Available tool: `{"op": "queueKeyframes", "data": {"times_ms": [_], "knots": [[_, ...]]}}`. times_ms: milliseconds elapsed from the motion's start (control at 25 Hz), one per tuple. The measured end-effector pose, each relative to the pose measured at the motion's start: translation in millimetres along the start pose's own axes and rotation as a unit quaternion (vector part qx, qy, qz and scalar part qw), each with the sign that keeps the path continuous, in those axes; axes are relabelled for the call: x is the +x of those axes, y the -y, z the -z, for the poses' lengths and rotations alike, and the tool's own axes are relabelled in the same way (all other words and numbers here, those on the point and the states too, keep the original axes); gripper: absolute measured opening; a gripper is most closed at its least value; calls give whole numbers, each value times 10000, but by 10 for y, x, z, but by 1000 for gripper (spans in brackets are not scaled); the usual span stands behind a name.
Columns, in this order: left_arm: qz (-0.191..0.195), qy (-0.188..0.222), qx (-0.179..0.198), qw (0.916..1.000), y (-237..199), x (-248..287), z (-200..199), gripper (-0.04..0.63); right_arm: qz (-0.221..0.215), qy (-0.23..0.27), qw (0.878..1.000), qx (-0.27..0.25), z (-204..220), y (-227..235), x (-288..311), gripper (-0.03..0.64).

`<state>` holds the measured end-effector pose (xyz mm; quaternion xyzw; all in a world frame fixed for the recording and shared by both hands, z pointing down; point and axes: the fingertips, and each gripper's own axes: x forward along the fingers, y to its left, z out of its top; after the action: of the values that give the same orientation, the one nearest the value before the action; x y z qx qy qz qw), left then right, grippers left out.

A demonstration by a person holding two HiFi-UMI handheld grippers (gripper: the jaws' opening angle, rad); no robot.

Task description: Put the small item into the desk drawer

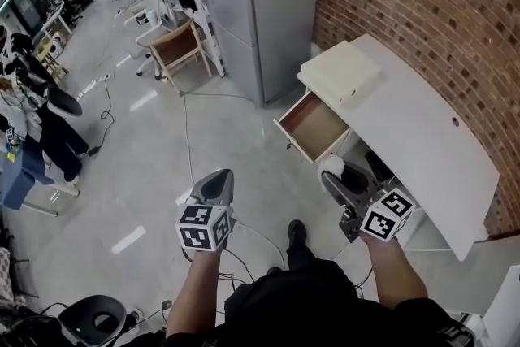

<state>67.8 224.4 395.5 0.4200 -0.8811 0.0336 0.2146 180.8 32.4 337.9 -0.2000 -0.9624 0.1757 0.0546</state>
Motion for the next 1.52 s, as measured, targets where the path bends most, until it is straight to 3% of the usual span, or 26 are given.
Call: {"op": "queueKeyframes", "data": {"times_ms": [360, 760, 1200, 1520], "knots": [[-132, -190, -119, 9997, -162, 719, -292, 12, -245, -16, 9994, 223, -215, 784, 551, 158], [-283, -159, -96, 9994, -122, 1099, -558, 12, -315, -110, 9990, 308, -343, 1294, 588, 158], [-80, -151, -177, 9997, -284, 1562, -693, 12, -117, -219, 9989, 401, -275, 1613, 758, 158], [505, -157, -101, 9985, -652, 2343, -1007, 12, 480, -176, 9981, 358, -420, 2053, 1211, 158]]}}
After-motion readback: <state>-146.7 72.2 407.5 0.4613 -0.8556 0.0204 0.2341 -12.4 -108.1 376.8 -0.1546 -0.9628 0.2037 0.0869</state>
